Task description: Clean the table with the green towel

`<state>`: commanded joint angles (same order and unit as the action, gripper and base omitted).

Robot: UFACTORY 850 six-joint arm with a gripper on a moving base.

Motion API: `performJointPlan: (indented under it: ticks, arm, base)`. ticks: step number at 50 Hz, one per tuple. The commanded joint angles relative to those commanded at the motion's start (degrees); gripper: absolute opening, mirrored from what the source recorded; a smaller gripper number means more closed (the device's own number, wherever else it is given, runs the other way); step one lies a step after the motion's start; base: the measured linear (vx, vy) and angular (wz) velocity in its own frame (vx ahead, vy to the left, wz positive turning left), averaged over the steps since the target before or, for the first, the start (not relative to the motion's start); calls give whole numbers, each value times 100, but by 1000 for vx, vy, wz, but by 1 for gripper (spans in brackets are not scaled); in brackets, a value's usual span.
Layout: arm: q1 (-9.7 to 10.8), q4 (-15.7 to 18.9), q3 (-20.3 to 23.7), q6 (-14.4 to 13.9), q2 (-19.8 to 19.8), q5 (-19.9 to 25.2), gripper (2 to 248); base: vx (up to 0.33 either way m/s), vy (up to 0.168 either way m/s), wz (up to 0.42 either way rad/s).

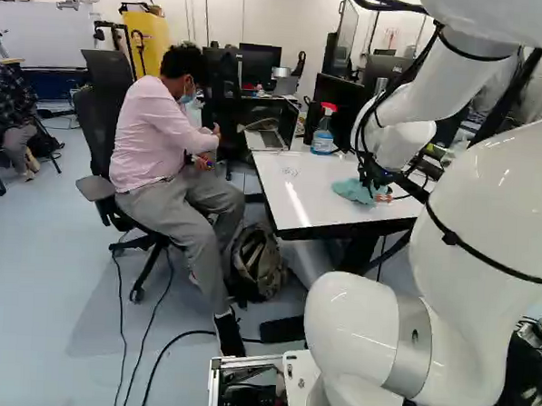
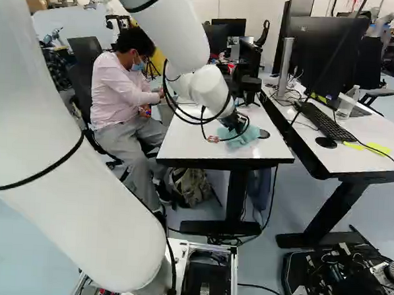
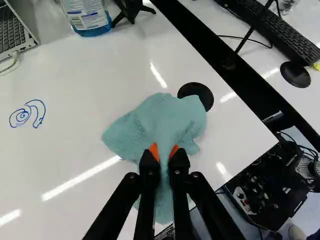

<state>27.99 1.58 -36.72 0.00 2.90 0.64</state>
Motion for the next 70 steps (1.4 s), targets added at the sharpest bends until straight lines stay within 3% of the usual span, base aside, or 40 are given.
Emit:
performJointPlan:
  ticks: [15,32,70]
  arm:
    - [269,0,-217,0,-218,0,37]
    - [257,0,-216,0,-217,0,37]
    - [-489,0,-296,0,-296,0,37]
  base:
    - [0,0,0]
    - [0,0,0]
    - [0,0,0]
